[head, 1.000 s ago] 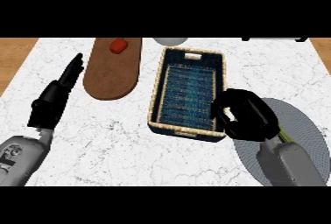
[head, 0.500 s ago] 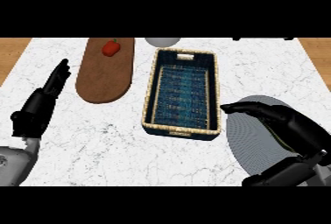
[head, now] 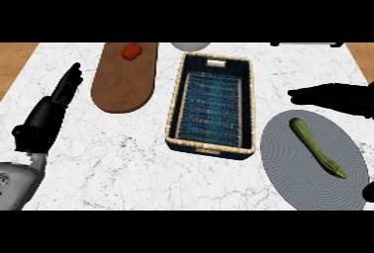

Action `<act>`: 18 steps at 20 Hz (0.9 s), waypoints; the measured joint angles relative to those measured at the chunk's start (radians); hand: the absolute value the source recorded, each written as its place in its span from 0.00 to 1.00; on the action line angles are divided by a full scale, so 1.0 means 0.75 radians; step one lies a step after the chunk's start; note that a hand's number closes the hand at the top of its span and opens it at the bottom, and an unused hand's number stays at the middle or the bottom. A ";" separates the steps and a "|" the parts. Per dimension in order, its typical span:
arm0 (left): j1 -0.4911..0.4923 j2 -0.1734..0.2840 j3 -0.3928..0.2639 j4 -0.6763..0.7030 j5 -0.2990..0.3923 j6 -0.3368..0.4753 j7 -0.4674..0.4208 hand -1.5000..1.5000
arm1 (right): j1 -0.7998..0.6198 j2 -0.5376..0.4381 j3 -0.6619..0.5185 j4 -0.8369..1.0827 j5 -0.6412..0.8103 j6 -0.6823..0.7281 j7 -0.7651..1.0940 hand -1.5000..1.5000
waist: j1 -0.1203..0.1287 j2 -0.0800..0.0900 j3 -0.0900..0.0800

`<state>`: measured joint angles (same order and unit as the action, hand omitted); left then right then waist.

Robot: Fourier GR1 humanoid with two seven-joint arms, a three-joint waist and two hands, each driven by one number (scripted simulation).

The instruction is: Pick the squash from the placemat and place it in the basket

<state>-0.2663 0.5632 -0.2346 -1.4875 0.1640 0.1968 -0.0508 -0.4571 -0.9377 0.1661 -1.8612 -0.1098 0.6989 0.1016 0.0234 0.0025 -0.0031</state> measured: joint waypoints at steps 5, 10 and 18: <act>0.010 -0.013 0.006 -0.010 -0.010 -0.006 -0.002 0.50 | -0.117 -0.133 0.064 0.101 0.102 0.271 -0.095 0.00 | 0.009 0.004 0.002; 0.004 -0.037 0.017 -0.004 -0.035 -0.012 -0.004 0.50 | -0.228 -0.124 0.156 0.246 0.302 0.365 -0.209 0.00 | 0.010 0.006 0.004; 0.038 -0.057 0.056 -0.028 -0.059 -0.050 0.006 0.50 | -0.272 -0.065 0.296 0.442 0.627 0.287 -0.397 0.00 | 0.000 0.004 0.005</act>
<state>-0.2378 0.5203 -0.1927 -1.5084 0.1195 0.1596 -0.0461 -0.6612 -0.9861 0.3884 -1.5300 0.3605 0.9144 -0.1958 0.0232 0.0058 0.0006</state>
